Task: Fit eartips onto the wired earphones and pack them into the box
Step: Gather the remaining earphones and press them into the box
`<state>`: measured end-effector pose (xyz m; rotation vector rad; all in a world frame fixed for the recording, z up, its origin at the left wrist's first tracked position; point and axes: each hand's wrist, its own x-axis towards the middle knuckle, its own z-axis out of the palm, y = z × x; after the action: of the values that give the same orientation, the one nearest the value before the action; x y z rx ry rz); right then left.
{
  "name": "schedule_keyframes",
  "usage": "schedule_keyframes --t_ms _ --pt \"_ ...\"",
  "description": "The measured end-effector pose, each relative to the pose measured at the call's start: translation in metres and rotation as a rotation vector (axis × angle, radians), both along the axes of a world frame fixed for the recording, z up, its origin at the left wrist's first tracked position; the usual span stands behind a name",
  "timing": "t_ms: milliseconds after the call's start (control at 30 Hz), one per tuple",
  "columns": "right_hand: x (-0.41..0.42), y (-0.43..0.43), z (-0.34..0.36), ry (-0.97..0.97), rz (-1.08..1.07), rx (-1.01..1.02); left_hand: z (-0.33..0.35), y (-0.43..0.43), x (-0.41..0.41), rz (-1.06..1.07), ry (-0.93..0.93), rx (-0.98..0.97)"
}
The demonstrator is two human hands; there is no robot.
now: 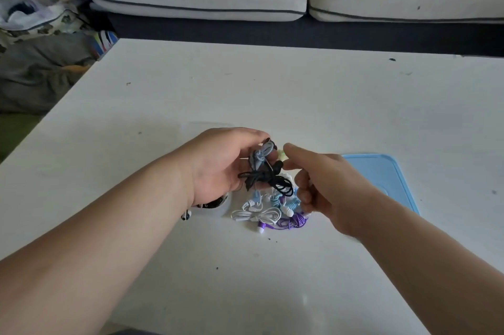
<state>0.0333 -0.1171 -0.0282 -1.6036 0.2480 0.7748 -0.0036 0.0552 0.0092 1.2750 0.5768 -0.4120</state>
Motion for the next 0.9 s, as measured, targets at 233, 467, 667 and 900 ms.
schedule_keyframes --t_ms 233,467,667,900 --pt "-0.002 -0.004 0.009 -0.168 0.068 0.105 -0.003 0.004 0.004 0.048 0.064 -0.086" --pt "-0.005 0.001 -0.004 -0.248 0.200 -0.053 0.003 0.002 0.001 0.003 0.082 -0.168" --pt "0.001 0.000 -0.011 -0.142 0.115 0.019 0.008 0.011 -0.003 -0.048 0.091 -0.105" --pt "0.001 0.015 -0.002 -0.088 0.034 0.085 0.017 0.039 -0.012 -0.215 -0.079 0.501"
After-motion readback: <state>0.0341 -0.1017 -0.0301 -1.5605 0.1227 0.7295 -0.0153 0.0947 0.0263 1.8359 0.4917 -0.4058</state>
